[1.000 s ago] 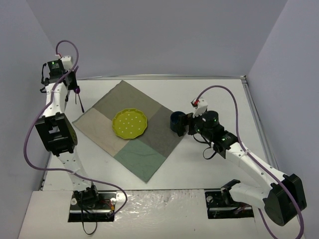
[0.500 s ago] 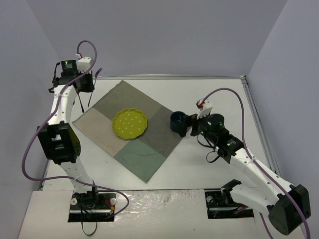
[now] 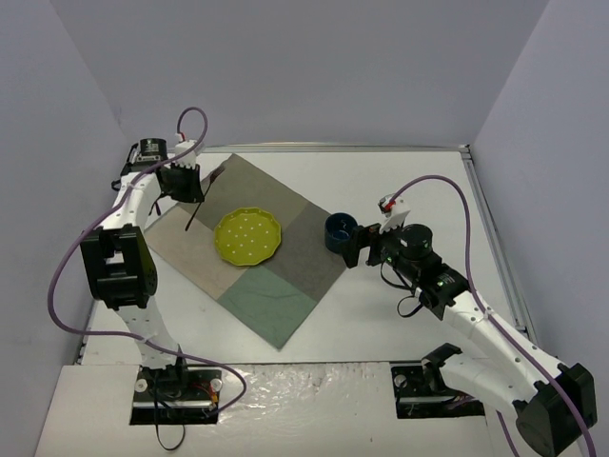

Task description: Set the dinner table for one person

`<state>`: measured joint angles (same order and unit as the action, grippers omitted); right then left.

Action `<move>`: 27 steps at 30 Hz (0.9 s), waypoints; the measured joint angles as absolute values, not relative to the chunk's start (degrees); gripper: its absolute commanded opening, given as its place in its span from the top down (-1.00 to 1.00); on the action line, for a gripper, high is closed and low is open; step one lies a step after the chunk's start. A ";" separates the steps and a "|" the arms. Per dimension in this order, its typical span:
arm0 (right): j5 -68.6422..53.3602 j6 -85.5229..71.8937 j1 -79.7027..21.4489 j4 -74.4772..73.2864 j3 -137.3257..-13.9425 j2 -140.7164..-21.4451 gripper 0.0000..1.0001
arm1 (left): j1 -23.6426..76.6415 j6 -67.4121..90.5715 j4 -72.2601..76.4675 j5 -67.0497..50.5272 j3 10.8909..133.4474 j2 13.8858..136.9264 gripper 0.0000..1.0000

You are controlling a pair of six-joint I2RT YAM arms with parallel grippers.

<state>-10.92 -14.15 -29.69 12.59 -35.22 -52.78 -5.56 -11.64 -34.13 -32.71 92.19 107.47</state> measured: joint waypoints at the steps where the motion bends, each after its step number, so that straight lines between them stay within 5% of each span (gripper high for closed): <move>1: -10.92 -14.15 -29.69 12.58 -35.22 -52.76 -0.99 | -5.56 -12.07 -34.13 -32.88 92.17 108.20 1.00; 27: -10.98 -14.13 -29.69 12.58 -35.22 -53.62 -0.99 | -8.21 -19.67 -35.10 -32.97 91.07 120.20 1.00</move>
<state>-10.98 -14.13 -29.69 12.58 -35.22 -53.62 -8.21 -19.67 -35.10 -32.97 91.07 120.20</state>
